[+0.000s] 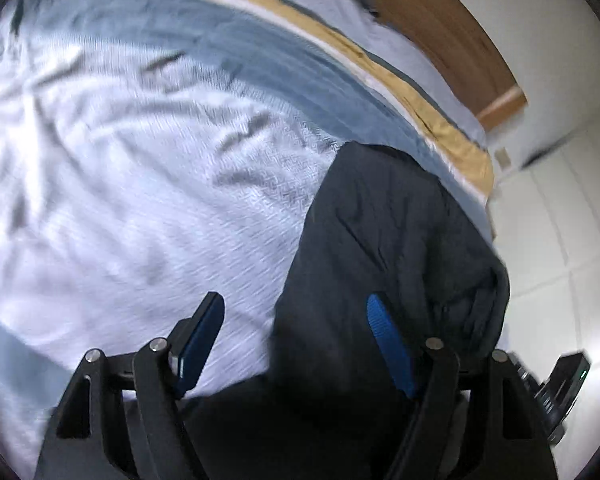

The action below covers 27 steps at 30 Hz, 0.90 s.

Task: Fold large clothes
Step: 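Grasp the coat hem with the left tool while the right tool grasps it too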

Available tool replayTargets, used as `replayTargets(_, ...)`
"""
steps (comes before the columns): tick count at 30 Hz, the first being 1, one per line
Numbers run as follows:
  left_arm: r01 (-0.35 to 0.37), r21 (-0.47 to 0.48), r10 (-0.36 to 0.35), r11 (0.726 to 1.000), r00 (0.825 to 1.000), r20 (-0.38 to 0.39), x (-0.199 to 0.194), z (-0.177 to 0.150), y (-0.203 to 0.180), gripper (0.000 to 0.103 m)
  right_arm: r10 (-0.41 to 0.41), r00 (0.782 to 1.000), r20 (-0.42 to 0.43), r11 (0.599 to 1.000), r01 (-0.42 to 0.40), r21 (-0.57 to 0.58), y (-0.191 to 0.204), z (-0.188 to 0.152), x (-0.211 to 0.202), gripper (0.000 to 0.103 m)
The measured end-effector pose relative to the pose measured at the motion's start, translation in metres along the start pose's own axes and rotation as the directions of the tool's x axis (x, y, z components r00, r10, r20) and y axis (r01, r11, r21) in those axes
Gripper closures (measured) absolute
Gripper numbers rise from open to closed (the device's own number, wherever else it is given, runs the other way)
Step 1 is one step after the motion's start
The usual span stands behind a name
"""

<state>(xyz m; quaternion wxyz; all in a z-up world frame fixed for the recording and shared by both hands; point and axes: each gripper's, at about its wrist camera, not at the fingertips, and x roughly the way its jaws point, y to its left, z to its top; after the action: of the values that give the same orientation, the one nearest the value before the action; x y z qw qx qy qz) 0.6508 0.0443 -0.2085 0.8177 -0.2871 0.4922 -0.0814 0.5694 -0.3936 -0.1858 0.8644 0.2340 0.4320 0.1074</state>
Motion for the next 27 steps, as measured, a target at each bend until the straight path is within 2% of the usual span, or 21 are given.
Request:
replayTargets(2,0.044,-0.041,-0.045,0.998,0.999,-0.015,0.02,-0.001,0.001,0.03,-0.019,1.0,-0.013,1.0,0.019,-0.005,0.003,0.005,0.014,0.032)
replayTargets(6,0.088,-0.103,-0.095,0.991,0.994,-0.057,0.048,-0.008,-0.005,0.03,-0.034,0.999,-0.033,0.999,0.034,-0.006,0.009,0.013,0.035,0.032)
replayTargets(8,0.077,-0.098,-0.083,0.992,0.995,-0.063,0.054,-0.01,-0.011,0.03,-0.064,0.998,-0.03,0.998,0.064,-0.003,0.013,0.017,0.043,0.032)
replayTargets(9,0.058,-0.085,-0.063,0.995,0.996,-0.058,0.056,-0.009,-0.017,0.033,-0.072,0.997,-0.031,0.997,0.072,-0.005,0.015,0.019,0.045,0.032)
replayTargets(10,0.052,-0.077,-0.056,0.996,0.997,-0.051,0.055,-0.008,-0.02,0.045,-0.083,0.996,-0.038,0.997,0.083,-0.008,0.017,0.02,0.049,0.035)
replayTargets(11,0.052,-0.062,-0.055,0.997,0.997,-0.053,0.056,-0.008,-0.024,0.056,-0.089,0.995,-0.05,0.996,0.088,-0.012,0.019,0.021,0.053,0.048)
replayTargets(12,0.035,-0.04,-0.038,0.999,0.997,-0.071,0.058,-0.007,-0.03,0.074,-0.099,0.993,-0.063,0.995,0.098,-0.015,0.021,0.022,0.058,0.063)
replayTargets(13,0.022,-0.028,-0.024,0.999,0.997,-0.078,0.059,-0.007,-0.033,0.085,-0.11,0.992,-0.07,0.994,0.109,-0.017,0.023,0.023,0.06,0.073)
replayTargets(14,0.016,-0.013,-0.017,1.0,0.997,-0.076,0.058,-0.008,-0.037,0.088,-0.115,0.991,-0.069,0.993,0.114,-0.024,0.025,0.024,0.06,0.087)
replayTargets(15,0.013,-0.001,-0.013,1.0,0.997,-0.071,0.056,-0.008,-0.04,0.092,-0.119,0.991,-0.065,0.992,0.116,-0.04,0.029,0.024,0.057,0.09)
replayTargets(19,0.02,0.03,-0.018,0.999,0.999,-0.05,0.044,-0.01,-0.05,0.096,-0.123,0.991,-0.049,0.988,0.118,-0.098,0.039,0.022,0.039,0.095)
replayTargets(22,0.041,0.069,-0.039,0.997,0.999,-0.03,0.019,-0.016,-0.059,0.096,-0.065,0.998,-0.018,0.986,0.061,-0.152,0.05,0.016,0.01,0.096)
replayTargets(27,0.094,0.156,-0.096,0.983,0.995,0.005,-0.049,-0.044,-0.062,0.096,0.077,0.996,0.037,0.972,-0.066,-0.225,0.062,-0.016,-0.06,0.096)
